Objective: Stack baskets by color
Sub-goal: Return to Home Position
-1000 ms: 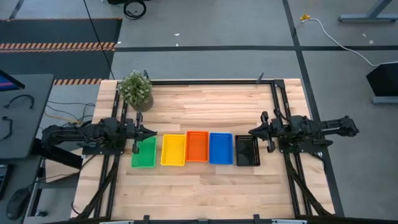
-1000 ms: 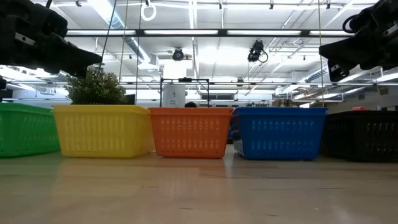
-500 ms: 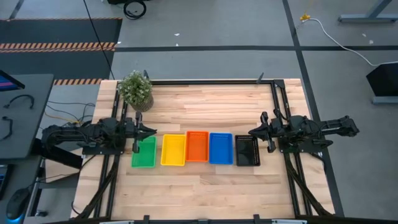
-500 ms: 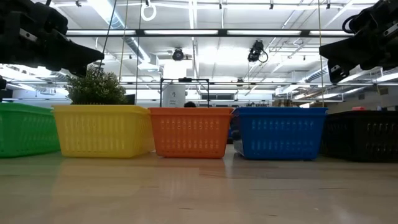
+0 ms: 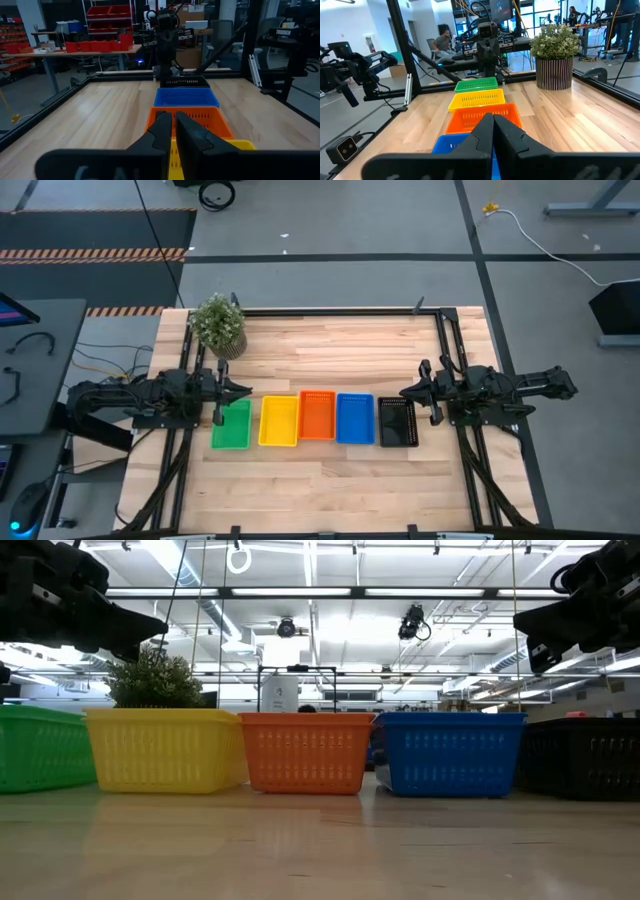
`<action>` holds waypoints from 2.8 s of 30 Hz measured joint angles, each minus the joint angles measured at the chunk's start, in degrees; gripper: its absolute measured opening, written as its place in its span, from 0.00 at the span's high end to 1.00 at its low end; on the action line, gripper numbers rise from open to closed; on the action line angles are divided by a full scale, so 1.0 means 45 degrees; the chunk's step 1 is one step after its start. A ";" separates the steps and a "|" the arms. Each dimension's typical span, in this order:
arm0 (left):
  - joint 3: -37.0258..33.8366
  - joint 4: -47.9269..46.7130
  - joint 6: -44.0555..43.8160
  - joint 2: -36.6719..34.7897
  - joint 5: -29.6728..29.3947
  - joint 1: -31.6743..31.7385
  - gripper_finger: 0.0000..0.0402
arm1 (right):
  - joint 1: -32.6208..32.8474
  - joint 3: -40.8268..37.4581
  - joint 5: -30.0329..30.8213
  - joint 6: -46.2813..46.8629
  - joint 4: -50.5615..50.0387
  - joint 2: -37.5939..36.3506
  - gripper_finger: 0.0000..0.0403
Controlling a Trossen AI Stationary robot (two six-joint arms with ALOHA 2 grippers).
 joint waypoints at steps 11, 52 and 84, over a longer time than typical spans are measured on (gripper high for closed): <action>0.0000 0.0015 -0.0005 0.0000 -0.0005 0.0000 0.95 | 0.0000 0.0000 0.0000 0.0000 0.0000 0.0000 0.96; 0.0000 0.0024 -0.0005 0.0000 -0.0005 0.0000 0.94 | -0.0003 0.0000 0.0000 0.0000 0.0002 0.0000 0.97; 0.0000 0.0024 -0.0005 0.0000 -0.0005 0.0000 0.91 | -0.0004 0.0000 -0.0004 0.0004 0.0005 -0.0004 0.97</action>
